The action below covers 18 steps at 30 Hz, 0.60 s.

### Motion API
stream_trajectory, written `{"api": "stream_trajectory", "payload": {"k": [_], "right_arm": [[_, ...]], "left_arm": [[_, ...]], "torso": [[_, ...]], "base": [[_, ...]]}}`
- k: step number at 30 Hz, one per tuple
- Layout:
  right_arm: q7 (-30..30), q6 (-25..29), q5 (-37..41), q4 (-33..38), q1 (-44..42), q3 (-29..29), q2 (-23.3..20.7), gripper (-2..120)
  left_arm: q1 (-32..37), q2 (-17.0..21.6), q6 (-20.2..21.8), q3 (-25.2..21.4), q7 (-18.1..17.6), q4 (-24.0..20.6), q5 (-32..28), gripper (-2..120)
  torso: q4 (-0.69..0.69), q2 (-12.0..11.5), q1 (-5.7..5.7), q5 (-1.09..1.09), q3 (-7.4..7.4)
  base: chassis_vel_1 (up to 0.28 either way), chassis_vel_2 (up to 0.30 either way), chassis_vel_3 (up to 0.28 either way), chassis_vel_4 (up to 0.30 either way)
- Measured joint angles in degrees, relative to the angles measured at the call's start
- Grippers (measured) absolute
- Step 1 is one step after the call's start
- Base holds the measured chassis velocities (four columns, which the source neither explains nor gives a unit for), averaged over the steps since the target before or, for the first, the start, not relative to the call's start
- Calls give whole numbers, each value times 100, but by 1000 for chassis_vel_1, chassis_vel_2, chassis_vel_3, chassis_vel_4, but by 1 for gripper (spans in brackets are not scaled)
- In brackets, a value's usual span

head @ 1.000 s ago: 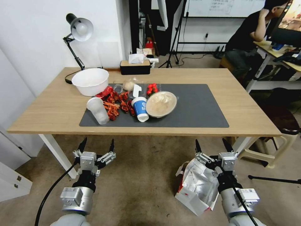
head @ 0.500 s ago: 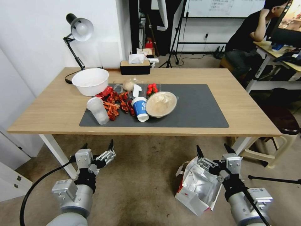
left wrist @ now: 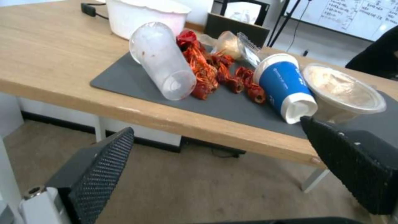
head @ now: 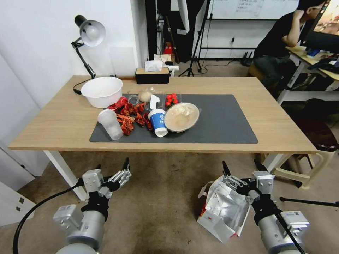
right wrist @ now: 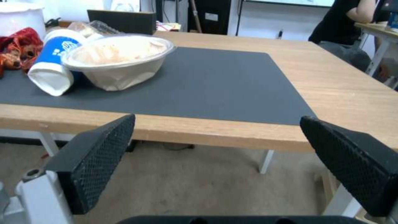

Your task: Pick up the food delivery bag from the floor and place it on the table.

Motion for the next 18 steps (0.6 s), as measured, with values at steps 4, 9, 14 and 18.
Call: {"api": "stream_trajectory", "payload": {"k": [4, 9, 14, 18], "right_arm": [[0, 3, -19, -16, -1, -17, 10, 100], [-5, 5, -37, -29, 0, -28, 13, 100], [-35, 3, -69, -46, 0, -44, 15, 100], [-52, 3, -97, -82, -2, -65, 20, 100]], "left_arm": [[23, -4, -8, -17, -8, -10, 0, 100], [29, -5, -12, -21, -8, -12, 2, 100], [32, -25, -15, -4, -10, -12, 51, 100], [62, -37, -29, 4, -11, -24, 132, 100]], "torso": [[0, -121, -52, 0, -68], [0, -246, -107, 0, -139], [-1, -424, -183, 0, -238], [0, -546, -241, 0, -306]], "base": [[0, 0, 0, 0], [0, 0, 0, 0], [0, 0, 0, 0], [0, 0, 0, 0]]}}
